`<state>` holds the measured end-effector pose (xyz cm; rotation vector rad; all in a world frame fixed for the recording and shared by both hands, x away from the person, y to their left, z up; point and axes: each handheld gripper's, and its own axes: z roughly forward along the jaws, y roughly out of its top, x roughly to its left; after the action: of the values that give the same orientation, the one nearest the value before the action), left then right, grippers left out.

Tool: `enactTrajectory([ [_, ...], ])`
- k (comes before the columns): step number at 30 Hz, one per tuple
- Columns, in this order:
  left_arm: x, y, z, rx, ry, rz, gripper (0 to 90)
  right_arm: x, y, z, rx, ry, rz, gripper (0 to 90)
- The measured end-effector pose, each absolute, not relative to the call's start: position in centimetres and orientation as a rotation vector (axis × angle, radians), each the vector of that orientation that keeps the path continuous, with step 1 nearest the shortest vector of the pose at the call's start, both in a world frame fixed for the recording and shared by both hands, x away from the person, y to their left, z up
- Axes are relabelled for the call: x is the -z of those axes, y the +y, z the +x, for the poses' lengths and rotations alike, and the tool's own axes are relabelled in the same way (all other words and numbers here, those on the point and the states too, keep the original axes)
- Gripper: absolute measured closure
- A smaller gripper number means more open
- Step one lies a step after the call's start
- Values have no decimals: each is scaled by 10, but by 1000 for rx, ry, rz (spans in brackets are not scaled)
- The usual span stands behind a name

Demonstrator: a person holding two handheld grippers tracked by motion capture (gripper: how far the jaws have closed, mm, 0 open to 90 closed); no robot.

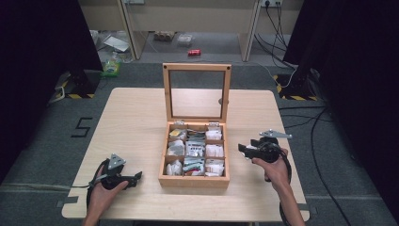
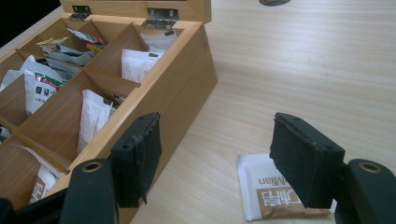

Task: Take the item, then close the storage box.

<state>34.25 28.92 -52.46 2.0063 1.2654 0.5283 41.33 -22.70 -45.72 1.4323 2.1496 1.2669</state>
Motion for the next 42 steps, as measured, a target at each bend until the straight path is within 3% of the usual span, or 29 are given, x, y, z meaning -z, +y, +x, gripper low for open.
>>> enactTrajectory([
  [42, 525, 289, 343, -528, 1266, 2006, 70, 450, -201, 441, -1303, 2169, 1330, 337],
])
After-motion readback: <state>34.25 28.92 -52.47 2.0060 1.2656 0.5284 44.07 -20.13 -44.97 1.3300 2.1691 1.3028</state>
